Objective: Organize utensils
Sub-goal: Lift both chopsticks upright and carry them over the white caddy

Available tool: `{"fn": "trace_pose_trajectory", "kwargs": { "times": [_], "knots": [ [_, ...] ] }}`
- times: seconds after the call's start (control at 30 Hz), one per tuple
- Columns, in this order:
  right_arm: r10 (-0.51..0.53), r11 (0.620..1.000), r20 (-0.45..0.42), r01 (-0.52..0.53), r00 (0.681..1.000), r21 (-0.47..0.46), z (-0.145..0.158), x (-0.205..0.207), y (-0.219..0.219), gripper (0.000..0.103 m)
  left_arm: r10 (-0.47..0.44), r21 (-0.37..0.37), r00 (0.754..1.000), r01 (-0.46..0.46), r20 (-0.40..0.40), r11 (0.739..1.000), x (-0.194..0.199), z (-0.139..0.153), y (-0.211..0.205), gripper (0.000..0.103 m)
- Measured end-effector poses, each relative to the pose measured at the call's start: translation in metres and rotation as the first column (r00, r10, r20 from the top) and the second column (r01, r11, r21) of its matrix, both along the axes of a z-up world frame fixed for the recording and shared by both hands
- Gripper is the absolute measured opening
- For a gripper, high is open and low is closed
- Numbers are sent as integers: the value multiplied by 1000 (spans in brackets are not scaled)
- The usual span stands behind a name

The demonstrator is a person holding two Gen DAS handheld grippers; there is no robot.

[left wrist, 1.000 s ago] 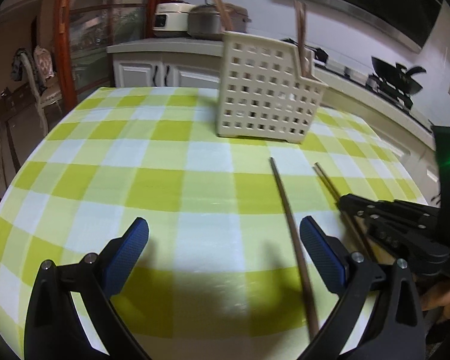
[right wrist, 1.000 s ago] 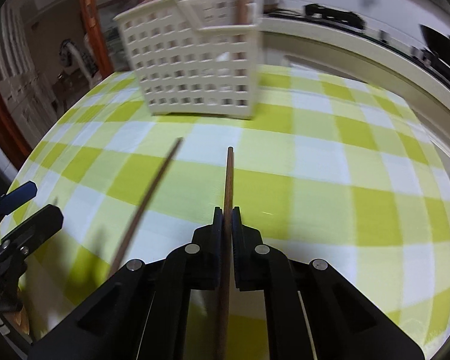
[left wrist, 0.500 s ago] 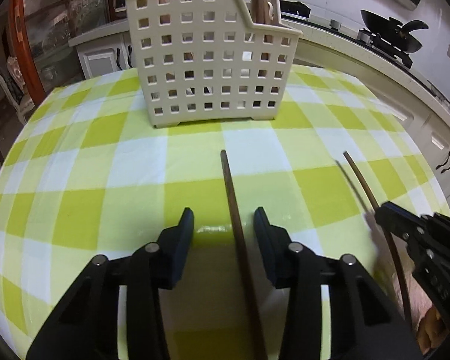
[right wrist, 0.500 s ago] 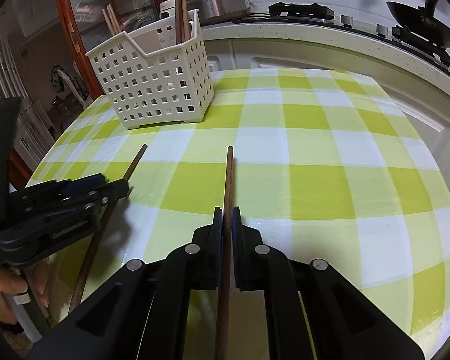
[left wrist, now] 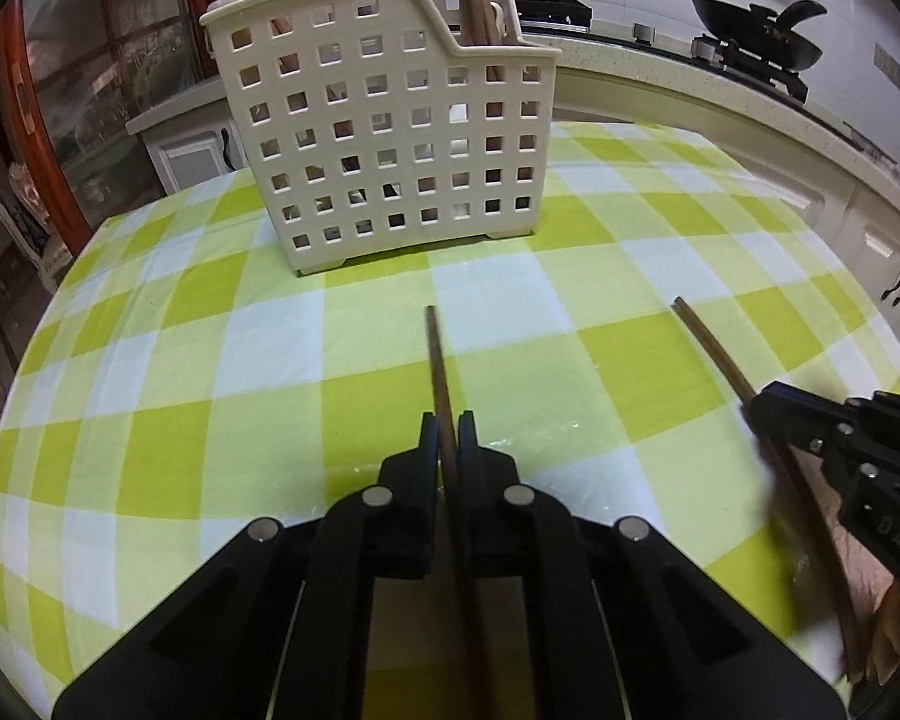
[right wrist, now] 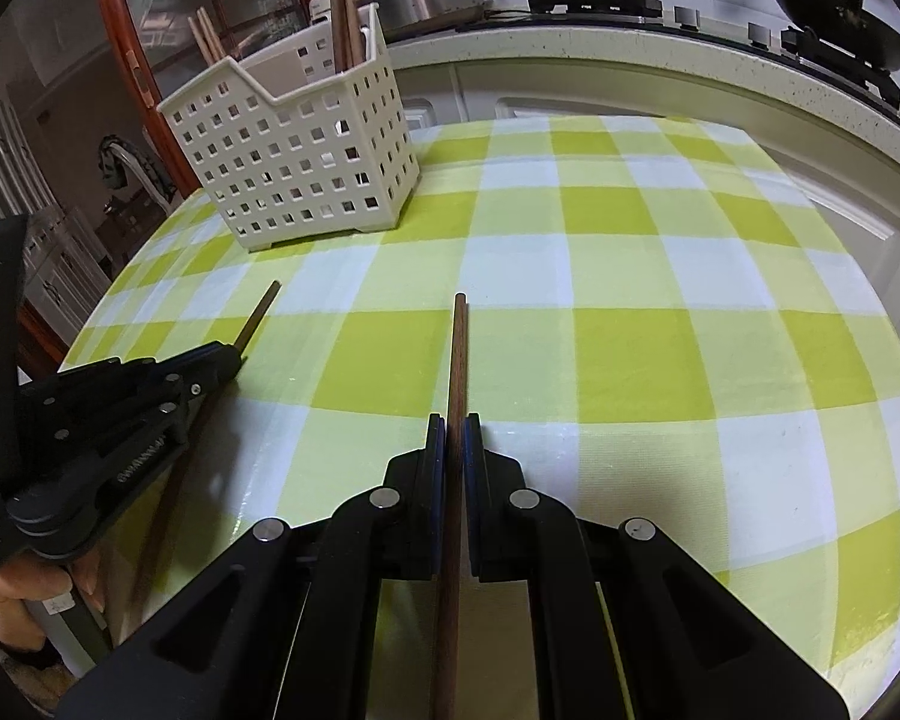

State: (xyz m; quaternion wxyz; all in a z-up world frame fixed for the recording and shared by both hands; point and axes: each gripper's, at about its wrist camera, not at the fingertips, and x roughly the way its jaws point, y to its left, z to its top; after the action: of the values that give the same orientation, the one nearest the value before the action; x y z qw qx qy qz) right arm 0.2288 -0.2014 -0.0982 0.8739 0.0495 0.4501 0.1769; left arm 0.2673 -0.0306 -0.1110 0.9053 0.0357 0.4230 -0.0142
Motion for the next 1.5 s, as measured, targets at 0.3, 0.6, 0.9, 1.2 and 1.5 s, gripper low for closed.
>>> {"fn": "trace_pose_trajectory", "kwargs": {
  "times": [0.3,0.6,0.9,1.2,1.5],
  "knots": [
    [13,998,83,-17,996,53,21,-11,4,6,15,-88,998,-10,63,996,-29,23,16,6],
    [32,995,216,-51,976,82,61,-28,18,6,23,-134,980,4,197,991,-70,73,30,6],
    [43,992,326,-80,944,100,95,-50,22,6,14,-125,952,26,306,992,-105,104,34,6],
    [46,990,389,-93,920,103,110,-65,23,6,27,-126,922,24,386,992,-127,124,38,6],
    [39,989,463,-101,886,110,125,-80,22,6,18,-113,907,33,422,993,-137,135,34,6]
  ]
}}
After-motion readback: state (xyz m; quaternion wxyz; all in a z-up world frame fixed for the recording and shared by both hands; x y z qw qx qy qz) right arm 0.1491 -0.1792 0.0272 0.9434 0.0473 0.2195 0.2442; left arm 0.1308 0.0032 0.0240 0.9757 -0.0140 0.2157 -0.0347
